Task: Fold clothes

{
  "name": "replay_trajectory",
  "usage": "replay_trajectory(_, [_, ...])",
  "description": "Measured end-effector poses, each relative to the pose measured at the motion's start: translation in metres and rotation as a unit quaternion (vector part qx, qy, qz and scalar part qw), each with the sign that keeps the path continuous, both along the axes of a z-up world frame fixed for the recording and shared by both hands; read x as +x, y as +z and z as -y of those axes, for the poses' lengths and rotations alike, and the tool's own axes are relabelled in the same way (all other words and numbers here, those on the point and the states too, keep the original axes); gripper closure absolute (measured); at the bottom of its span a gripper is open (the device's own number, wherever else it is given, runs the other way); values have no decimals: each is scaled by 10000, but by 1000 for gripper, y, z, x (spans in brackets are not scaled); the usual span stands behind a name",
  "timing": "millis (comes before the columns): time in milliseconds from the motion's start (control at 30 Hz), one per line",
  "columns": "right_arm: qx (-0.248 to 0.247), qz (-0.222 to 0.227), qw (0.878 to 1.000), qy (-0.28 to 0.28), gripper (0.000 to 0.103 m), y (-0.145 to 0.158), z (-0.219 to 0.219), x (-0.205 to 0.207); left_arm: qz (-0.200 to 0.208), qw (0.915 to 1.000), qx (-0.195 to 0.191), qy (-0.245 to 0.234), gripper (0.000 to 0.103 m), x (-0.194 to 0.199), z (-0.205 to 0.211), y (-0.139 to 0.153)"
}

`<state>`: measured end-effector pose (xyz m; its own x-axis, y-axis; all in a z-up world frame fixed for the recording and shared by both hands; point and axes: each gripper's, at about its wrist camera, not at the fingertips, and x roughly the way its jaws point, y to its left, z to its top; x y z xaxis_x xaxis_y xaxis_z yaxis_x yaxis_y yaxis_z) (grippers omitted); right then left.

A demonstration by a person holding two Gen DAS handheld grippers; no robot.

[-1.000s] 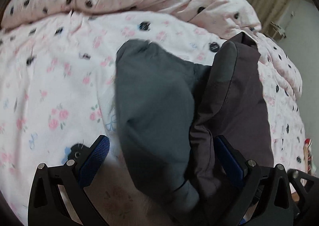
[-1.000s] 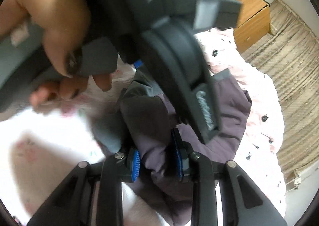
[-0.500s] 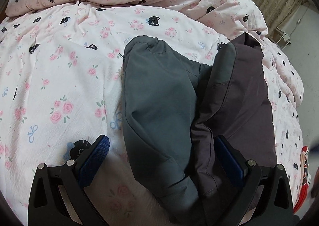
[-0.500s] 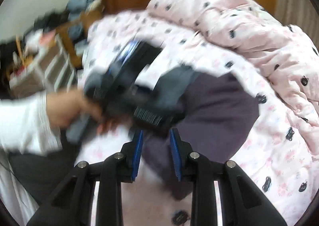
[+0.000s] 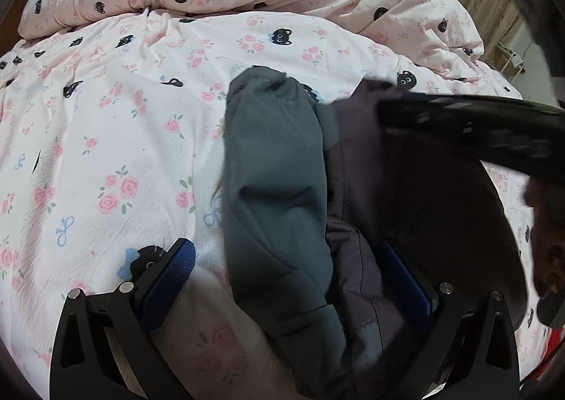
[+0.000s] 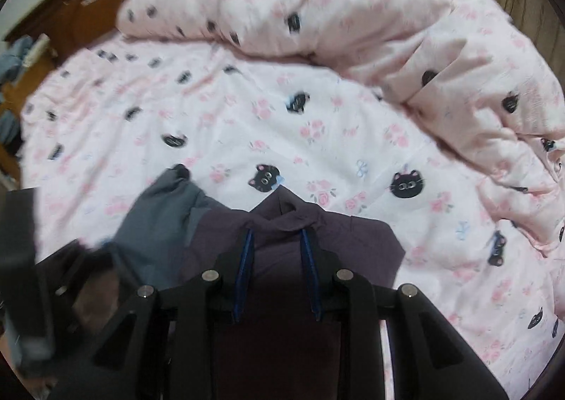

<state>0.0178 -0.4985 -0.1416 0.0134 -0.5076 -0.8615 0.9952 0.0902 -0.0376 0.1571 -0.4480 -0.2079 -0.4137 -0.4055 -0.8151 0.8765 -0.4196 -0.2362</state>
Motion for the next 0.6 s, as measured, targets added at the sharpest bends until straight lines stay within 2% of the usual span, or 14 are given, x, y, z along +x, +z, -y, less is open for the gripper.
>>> replay_trajectory(133, [445, -336, 9984, -117, 73, -31, 12, 5, 162, 9998, -123, -14, 0, -3, -3, -3])
replay_trajectory(200, [540, -194, 9982, -164, 73, -38, 15, -1, 167, 9998, -144, -23, 0, -4, -2, -3])
replay_trajectory(333, [392, 170, 9988, -235, 73, -36, 8, -15, 145, 9997, -188, -49, 0, -2, -3, -2])
replay_trajectory(400, [169, 448, 9987, -199, 65, -25, -4, -20, 120, 9997, -208, -54, 0, -2, -4, -2])
replay_trajectory(433, [56, 783, 9967, -212, 61, -18, -13, -27, 108, 9997, -217, -56, 0, -1, -4, -1])
replay_trajectory(500, [-153, 1436, 9891, -272, 44, -5, -30, -42, 94, 9997, -221, -59, 0, -1, -5, -2])
replay_trajectory(533, [-261, 1734, 9839, -346, 43, 0, -41, -50, 88, 9997, -223, -60, 0, 0, -5, -2])
replay_trajectory(600, [-420, 2021, 9771, -522, 37, 8, -63, -64, 83, 9997, -224, -58, 0, 0, -5, -2])
